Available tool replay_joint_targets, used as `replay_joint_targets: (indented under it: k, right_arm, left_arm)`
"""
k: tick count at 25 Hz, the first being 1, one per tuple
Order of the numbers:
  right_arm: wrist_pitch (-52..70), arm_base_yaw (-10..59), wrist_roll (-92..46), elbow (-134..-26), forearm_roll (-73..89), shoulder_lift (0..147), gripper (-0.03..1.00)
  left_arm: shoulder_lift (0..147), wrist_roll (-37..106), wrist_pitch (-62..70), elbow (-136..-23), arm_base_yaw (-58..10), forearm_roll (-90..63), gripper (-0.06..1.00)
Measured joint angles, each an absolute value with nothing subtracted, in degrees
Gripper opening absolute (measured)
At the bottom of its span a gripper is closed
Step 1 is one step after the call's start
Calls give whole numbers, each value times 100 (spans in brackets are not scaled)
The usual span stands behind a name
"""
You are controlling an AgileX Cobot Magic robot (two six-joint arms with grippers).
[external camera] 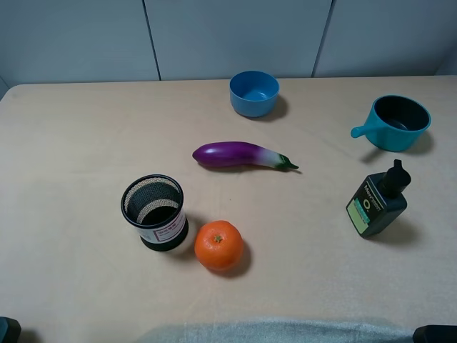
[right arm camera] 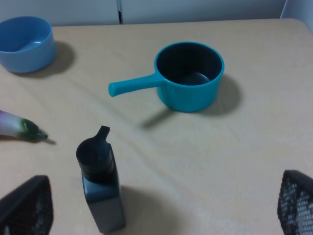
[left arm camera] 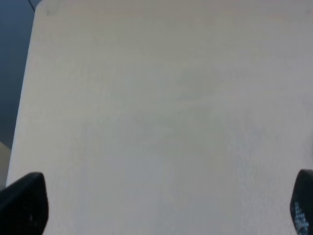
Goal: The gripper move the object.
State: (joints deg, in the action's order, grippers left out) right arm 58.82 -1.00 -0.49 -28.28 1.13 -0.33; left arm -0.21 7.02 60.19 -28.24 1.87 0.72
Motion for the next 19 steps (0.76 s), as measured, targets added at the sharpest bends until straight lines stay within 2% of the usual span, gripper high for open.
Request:
replay_joint_targets:
  k: [19]
  right_arm:
    - [5882, -100, -49, -2828, 113, -33, 69]
  left_arm:
    - [-21, 718, 6019, -2824, 187, 72, 99]
